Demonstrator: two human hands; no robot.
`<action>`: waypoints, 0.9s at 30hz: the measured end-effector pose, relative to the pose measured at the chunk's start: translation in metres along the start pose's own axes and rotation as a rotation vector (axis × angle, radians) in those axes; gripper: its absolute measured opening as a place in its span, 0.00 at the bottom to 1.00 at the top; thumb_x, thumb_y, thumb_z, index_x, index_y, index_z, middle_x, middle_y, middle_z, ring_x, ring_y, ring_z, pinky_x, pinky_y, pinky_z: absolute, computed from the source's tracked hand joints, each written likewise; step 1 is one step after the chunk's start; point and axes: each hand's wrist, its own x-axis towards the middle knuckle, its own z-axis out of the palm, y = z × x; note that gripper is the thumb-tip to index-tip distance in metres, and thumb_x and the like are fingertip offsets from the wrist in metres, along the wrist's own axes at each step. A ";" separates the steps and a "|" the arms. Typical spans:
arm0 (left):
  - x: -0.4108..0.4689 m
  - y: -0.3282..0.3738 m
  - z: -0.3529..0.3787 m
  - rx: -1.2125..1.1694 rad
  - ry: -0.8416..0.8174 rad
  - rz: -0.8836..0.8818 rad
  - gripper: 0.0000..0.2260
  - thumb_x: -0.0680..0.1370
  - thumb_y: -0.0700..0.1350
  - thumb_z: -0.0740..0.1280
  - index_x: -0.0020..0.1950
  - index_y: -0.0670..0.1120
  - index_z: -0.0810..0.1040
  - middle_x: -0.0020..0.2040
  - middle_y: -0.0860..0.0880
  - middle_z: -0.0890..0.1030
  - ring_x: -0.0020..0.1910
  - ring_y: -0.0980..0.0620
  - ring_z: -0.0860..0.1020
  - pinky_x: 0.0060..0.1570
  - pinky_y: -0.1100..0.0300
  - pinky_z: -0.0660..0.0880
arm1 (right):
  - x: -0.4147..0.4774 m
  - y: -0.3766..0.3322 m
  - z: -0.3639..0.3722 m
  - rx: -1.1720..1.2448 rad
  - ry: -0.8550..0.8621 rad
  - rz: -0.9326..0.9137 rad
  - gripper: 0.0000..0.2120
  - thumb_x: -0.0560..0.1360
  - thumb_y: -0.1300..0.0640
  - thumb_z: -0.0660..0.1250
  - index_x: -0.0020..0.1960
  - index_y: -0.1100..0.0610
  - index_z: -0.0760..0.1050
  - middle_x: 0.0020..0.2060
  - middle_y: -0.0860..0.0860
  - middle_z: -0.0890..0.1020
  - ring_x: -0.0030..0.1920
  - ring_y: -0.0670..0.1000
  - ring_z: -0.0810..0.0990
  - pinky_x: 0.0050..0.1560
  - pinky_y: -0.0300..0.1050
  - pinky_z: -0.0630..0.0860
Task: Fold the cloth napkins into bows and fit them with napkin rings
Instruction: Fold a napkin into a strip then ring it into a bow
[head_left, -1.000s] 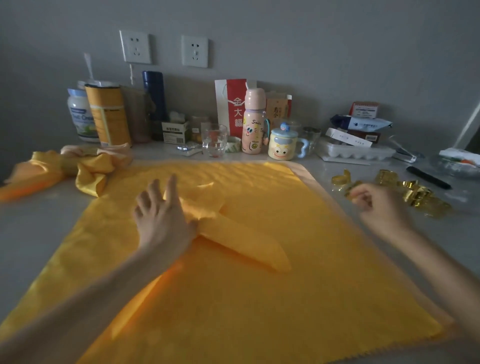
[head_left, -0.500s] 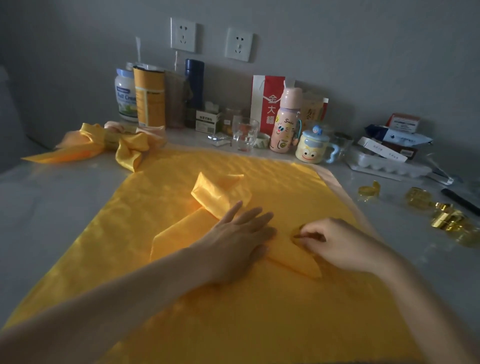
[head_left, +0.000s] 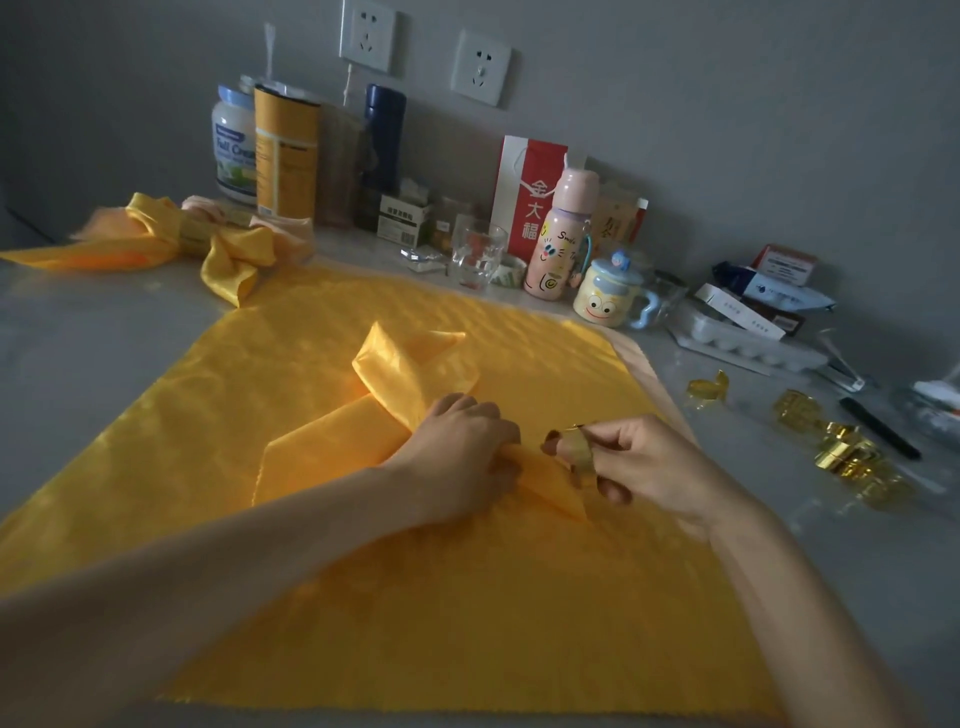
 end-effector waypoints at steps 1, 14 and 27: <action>-0.001 0.000 0.001 -0.019 0.017 -0.004 0.13 0.78 0.49 0.61 0.62 0.51 0.75 0.58 0.52 0.74 0.62 0.52 0.68 0.69 0.60 0.50 | 0.001 0.000 0.005 -0.060 -0.032 -0.033 0.08 0.75 0.53 0.67 0.46 0.55 0.83 0.32 0.51 0.79 0.28 0.43 0.70 0.31 0.37 0.68; -0.016 0.004 0.001 -0.178 0.132 0.045 0.34 0.72 0.68 0.55 0.72 0.49 0.60 0.66 0.53 0.70 0.69 0.58 0.63 0.74 0.57 0.41 | 0.001 -0.003 0.026 -0.243 0.256 -0.285 0.09 0.77 0.56 0.64 0.42 0.58 0.81 0.32 0.52 0.81 0.29 0.48 0.75 0.30 0.45 0.70; -0.015 -0.001 0.007 -0.089 0.326 0.073 0.23 0.72 0.44 0.71 0.66 0.47 0.72 0.63 0.50 0.75 0.66 0.50 0.70 0.73 0.48 0.48 | -0.003 -0.009 0.026 -0.196 0.252 -0.277 0.12 0.73 0.60 0.64 0.33 0.63 0.67 0.30 0.48 0.67 0.29 0.44 0.65 0.30 0.36 0.63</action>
